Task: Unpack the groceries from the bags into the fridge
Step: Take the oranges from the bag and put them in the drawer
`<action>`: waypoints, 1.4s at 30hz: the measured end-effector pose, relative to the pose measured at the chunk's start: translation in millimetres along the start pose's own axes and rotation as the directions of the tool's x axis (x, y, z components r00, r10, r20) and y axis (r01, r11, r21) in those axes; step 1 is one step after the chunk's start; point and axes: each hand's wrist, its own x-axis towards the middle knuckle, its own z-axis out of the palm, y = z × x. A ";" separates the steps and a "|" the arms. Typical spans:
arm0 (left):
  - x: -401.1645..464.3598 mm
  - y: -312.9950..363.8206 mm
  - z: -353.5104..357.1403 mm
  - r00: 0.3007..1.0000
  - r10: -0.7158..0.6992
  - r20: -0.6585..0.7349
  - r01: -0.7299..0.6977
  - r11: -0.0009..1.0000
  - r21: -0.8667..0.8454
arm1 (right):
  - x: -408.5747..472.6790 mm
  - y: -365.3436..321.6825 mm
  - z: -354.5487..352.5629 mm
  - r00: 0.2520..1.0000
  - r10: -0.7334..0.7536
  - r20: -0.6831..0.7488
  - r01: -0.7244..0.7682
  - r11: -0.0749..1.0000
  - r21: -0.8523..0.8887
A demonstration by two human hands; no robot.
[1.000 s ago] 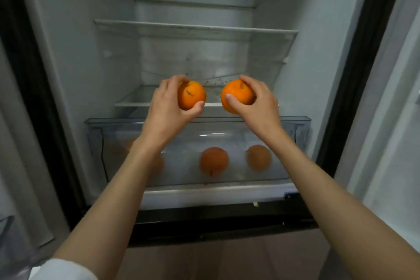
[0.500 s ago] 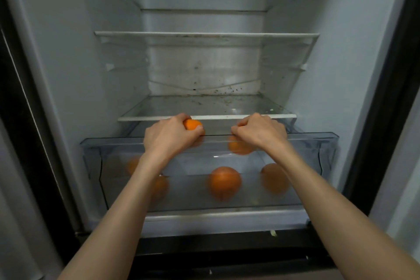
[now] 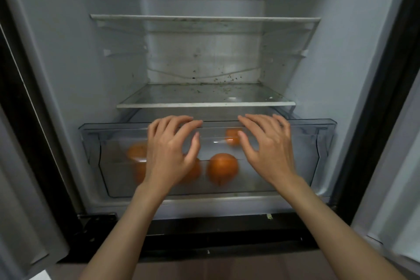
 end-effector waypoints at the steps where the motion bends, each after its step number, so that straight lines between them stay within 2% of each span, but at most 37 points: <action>1: -5.1 -1.3 2.9 0.999 0.032 -0.012 -0.032 0.999 -0.001 | -3.4 0.0 0.7 1.000 -0.022 0.013 0.022 0.999 -0.031; 4: -8.6 -9.7 9.0 0.993 0.107 -0.049 -0.108 0.994 -0.006 | -5.6 3.4 4.7 0.997 -0.060 0.042 0.063 0.995 -0.071; 7: -3.3 -16.3 15.7 0.995 0.098 -0.025 -0.097 0.995 0.028 | 1.4 9.6 12.7 0.997 -0.054 0.063 0.058 0.997 -0.060; 13: 17.3 -23.2 37.5 0.985 -0.044 0.168 0.027 0.994 0.108 | 23.2 16.1 39.8 0.972 0.096 0.216 -0.081 0.994 -0.075; 19: 31.0 -36.4 64.6 0.887 -0.174 0.427 0.081 0.971 0.227 | 28.6 27.5 60.6 0.856 0.170 0.488 -0.084 0.978 -0.193; 25: 32.3 -45.7 73.8 0.869 -0.164 0.467 0.060 0.972 0.229 | 28.4 27.9 67.6 0.829 0.212 0.517 -0.077 0.960 -0.270; 28: 34.0 -47.8 70.9 0.830 -0.175 0.529 0.040 0.966 0.257 | 28.5 25.8 66.5 0.808 0.230 0.542 -0.083 0.956 -0.282; 31: 38.3 -41.4 60.5 0.789 -0.170 0.590 0.001 0.961 0.276 | 29.7 19.9 58.9 0.784 0.248 0.569 -0.135 0.963 -0.233; 35: 8.1 -17.0 33.6 0.821 -0.184 0.540 0.046 0.965 0.259 | 4.5 1.7 44.3 0.799 0.207 0.565 -0.195 0.977 -0.083; 40: -65.0 19.5 -12.4 0.848 -0.331 0.413 0.256 0.939 0.228 | -42.1 -27.3 9.0 0.825 0.059 0.562 -0.184 0.968 0.168; 42: -101.2 36.3 -33.8 0.817 -0.423 0.392 0.339 0.902 0.265 | -63.5 -40.4 -9.3 0.804 -0.022 0.595 -0.159 0.955 0.250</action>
